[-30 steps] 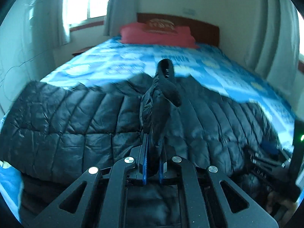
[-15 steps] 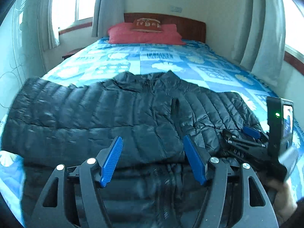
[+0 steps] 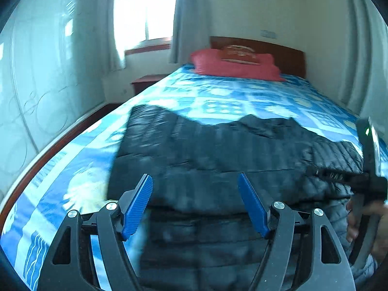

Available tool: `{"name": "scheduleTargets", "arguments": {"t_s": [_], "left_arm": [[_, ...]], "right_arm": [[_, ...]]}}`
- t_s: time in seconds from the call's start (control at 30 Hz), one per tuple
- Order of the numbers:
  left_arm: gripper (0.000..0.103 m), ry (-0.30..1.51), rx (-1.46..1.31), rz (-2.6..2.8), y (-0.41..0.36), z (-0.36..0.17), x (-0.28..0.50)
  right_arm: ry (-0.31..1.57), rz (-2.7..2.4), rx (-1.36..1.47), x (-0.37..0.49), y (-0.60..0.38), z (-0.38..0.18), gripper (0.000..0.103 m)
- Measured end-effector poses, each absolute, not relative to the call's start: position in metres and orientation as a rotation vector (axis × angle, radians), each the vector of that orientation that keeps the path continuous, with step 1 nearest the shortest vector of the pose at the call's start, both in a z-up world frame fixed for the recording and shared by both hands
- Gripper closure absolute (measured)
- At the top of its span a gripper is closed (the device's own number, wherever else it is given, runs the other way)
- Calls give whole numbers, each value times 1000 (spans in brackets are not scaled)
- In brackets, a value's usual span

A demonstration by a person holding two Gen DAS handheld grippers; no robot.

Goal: Fold large clothes

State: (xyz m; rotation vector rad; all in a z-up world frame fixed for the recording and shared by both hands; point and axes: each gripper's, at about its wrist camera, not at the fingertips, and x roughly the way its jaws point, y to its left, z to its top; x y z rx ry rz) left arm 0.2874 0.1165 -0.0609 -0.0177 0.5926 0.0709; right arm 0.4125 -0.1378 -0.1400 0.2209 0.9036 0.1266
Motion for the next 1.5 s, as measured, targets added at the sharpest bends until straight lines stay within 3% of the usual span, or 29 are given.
{"name": "scheduleTargets", "arguments": {"t_s": [0.03, 0.1, 0.33, 0.57, 0.67, 0.77, 0.83, 0.93, 1.1, 1.23, 1.4, 1.5], "left_arm": [[31, 596, -23, 83, 123, -62, 288], [31, 598, -27, 101, 137, -63, 287], [31, 592, -75, 128, 166, -62, 292], [31, 632, -70, 104, 152, -71, 314], [31, 658, -53, 89, 142, -78, 327], [31, 676, -20, 81, 131, -84, 342], [31, 679, 12, 81, 125, -86, 353], [31, 694, 58, 95, 119, -94, 371], [31, 787, 74, 142, 122, -121, 394], [29, 865, 47, 138, 129, -145, 405], [30, 859, 2, 141, 139, -122, 394], [30, 772, -28, 124, 140, -96, 393]], "right_arm": [[895, 133, 201, 413, -133, -137, 71], [875, 161, 205, 410, -134, -127, 81], [731, 17, 148, 389, -197, -81, 83], [800, -128, 172, 385, -280, -100, 83], [886, -126, 180, 388, -290, -124, 80], [856, -159, 162, 381, -288, -118, 68], [785, -176, 160, 373, -285, -103, 51], [746, -119, 166, 375, -271, -94, 50], [891, -45, 91, 392, -244, -138, 50], [860, -33, 76, 391, -241, -153, 50], [826, -27, 121, 387, -247, -122, 49], [790, -29, 117, 403, -241, -103, 43]]}}
